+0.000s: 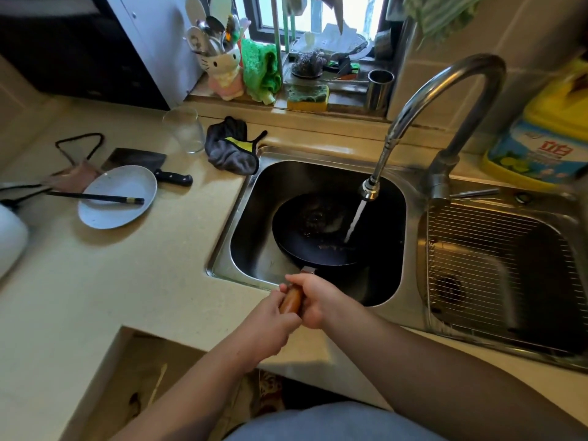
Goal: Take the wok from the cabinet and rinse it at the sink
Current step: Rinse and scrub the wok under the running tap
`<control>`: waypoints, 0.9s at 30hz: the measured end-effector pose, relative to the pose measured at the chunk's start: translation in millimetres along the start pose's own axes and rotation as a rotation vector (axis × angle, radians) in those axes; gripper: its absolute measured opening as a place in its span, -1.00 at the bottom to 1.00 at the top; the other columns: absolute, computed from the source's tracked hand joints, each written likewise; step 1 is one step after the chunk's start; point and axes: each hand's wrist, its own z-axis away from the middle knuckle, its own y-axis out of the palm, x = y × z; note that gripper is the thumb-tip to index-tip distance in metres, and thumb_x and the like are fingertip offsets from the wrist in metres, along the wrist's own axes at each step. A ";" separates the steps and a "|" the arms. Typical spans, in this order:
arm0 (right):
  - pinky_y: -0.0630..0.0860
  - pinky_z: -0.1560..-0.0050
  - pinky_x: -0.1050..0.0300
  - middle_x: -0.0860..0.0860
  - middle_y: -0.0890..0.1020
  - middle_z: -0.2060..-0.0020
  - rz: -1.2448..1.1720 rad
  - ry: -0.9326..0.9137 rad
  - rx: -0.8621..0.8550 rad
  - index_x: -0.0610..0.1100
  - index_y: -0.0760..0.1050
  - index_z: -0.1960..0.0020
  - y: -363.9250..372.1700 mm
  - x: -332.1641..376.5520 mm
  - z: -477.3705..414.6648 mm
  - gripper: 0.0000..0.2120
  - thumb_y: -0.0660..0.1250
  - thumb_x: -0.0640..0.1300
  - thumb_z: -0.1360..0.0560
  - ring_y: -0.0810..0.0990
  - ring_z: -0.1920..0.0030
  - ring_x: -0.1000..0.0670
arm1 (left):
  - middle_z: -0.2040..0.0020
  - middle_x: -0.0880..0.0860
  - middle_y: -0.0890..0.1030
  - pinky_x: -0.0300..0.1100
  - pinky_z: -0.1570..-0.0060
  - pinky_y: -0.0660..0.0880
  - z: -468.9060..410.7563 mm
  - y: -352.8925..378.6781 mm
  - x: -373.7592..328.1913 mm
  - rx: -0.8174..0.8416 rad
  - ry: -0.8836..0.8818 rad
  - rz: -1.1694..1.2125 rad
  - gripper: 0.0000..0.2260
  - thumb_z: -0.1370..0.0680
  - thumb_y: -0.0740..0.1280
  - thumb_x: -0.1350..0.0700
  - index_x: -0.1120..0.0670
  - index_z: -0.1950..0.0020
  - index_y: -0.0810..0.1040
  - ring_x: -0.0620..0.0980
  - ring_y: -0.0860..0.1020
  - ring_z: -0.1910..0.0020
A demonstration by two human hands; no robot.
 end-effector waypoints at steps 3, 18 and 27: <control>0.58 0.22 -0.01 -0.11 0.60 0.44 -0.010 0.025 0.049 -0.28 0.51 0.17 -2.1 -5.3 3.2 -0.77 0.31 -0.13 -0.57 0.61 0.28 -0.10 | 0.14 0.16 0.45 -0.07 0.33 0.34 13.6 -1.4 9.7 0.007 0.111 -0.058 -0.73 -0.49 0.29 0.27 0.16 -0.19 0.48 0.04 0.41 0.29; 0.52 0.08 0.02 -0.09 0.50 0.33 0.061 -0.118 0.155 -0.20 0.43 0.02 -1.3 -16.0 16.9 -0.94 0.22 -0.23 -0.60 0.55 0.24 -0.06 | 0.23 -0.07 0.55 -0.27 0.33 0.45 33.1 -4.0 60.3 -0.079 0.338 -0.071 -0.55 -0.49 0.38 0.09 -0.31 -0.30 0.44 -0.21 0.46 0.36; 0.42 -0.12 0.02 -0.09 0.44 0.32 0.072 -0.126 0.158 -0.23 0.38 -0.01 -1.8 -6.8 32.4 -0.96 0.22 -0.27 -0.57 0.49 0.26 -0.04 | 0.33 0.13 0.53 0.00 0.47 0.47 17.5 15.4 74.0 -0.215 0.396 -0.206 -0.49 -0.51 0.33 -0.03 -0.34 -0.41 0.28 -0.08 0.46 0.49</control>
